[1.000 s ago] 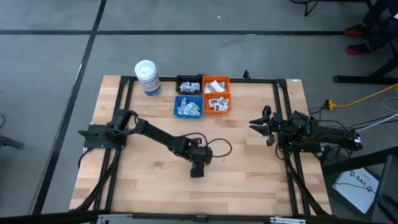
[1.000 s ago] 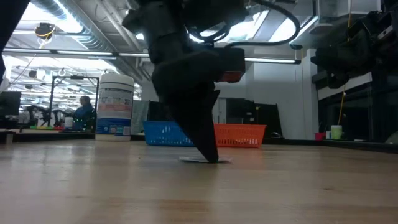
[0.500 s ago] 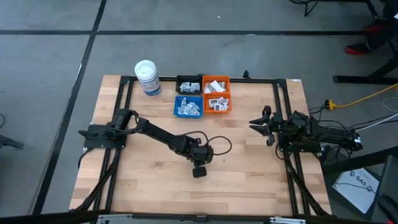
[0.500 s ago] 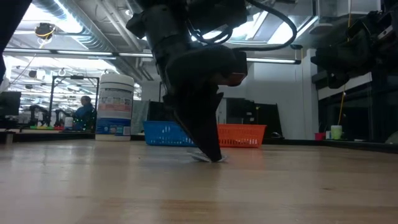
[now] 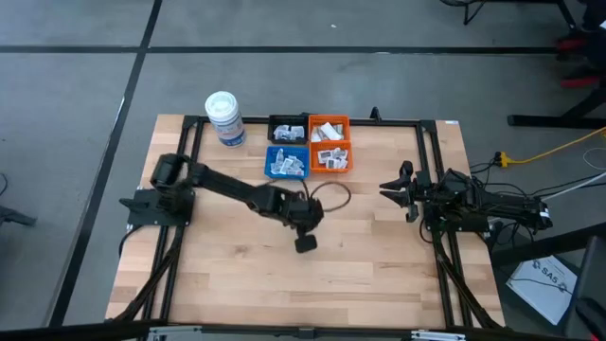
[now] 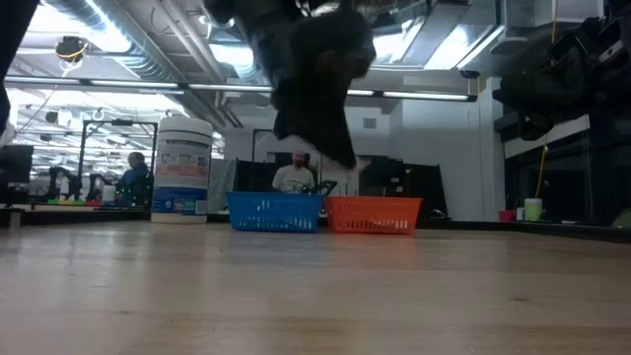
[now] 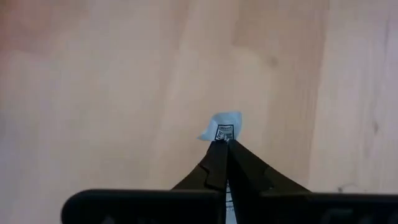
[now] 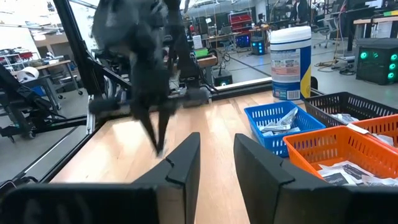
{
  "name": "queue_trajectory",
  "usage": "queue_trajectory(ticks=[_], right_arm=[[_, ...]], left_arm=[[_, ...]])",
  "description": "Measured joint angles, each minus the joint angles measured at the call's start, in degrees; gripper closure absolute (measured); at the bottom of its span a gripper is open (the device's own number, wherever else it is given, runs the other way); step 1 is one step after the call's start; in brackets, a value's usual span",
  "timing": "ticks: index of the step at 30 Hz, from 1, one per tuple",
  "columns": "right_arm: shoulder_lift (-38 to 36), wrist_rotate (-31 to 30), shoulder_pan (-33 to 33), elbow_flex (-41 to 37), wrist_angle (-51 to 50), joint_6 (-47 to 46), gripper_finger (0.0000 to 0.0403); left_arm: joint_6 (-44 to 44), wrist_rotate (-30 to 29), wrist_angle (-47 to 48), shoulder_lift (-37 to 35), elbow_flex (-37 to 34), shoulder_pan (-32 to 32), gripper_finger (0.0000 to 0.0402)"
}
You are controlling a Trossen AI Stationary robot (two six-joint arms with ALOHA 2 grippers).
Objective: Pick & Place First Aid Supplies
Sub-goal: Put the ointment pack into the blue bin, then return to Home Position
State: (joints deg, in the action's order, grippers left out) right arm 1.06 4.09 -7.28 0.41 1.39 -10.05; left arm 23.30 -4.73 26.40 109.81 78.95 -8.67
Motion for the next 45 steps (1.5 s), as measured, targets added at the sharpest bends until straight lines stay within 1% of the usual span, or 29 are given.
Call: queue_trajectory(ticks=[5, 11, 17, 21, 24, 28, 31, 33, 36, 42, 45], right_arm=[[0.0, 0.0, 0.0, 0.0, 0.0, 0.0, 0.0303], [0.0, 0.0, 0.0, 0.0, 0.0, 0.0, 0.0303], [0.0, 0.0, 0.0, 0.0, 0.0, 0.0, 0.0303], [0.0, 0.0, 0.0, 0.0, 0.0, 0.0, 0.0303], [0.0, 0.0, 0.0, 0.0, 0.0, 0.0, 0.0303], [0.0, 0.0, 0.0, 0.0, 0.0, 0.0, 0.0303], [0.0, 0.0, 0.0, 0.0, 0.0, 0.0, 0.0303], [0.0, 0.0, 0.0, 0.0, 0.0, 0.0, 0.0303], [0.0, 0.0, 0.0, 0.0, 0.0, 0.0, 0.0303], [0.0, 0.0, 0.0, 0.0, 0.0, 0.0, 0.0303], [0.0, 0.0, 0.0, 0.0, 0.0, 0.0, 0.0303]], left_arm=[[-3.6, -1.7, -0.5, -5.4, 0.0, 5.4, 0.0399], [-9.6, -2.9, 0.5, -9.1, 0.1, 13.6, 0.0399], [-16.3, -1.0, 7.7, -9.5, 0.1, 22.0, 0.0399], [-22.0, -0.6, 12.6, -9.5, 0.1, 26.2, 0.0399], [-26.3, -0.6, 13.3, -9.5, 0.1, 28.5, 0.0397], [-29.5, 0.2, 12.4, -9.6, 0.1, 30.9, 0.0385], [-29.6, 1.4, 12.4, -9.6, 0.1, 32.1, 0.0367], [-29.7, 2.1, 12.5, -9.6, 0.1, 32.6, 0.0348], [-30.3, 3.2, 12.8, -9.6, 0.1, 33.0, 0.0308], [-29.7, 2.9, 13.5, -9.6, 0.1, 33.3, 0.0215], [-28.6, 2.7, 13.5, -9.6, 0.1, 33.3, 0.0184]])
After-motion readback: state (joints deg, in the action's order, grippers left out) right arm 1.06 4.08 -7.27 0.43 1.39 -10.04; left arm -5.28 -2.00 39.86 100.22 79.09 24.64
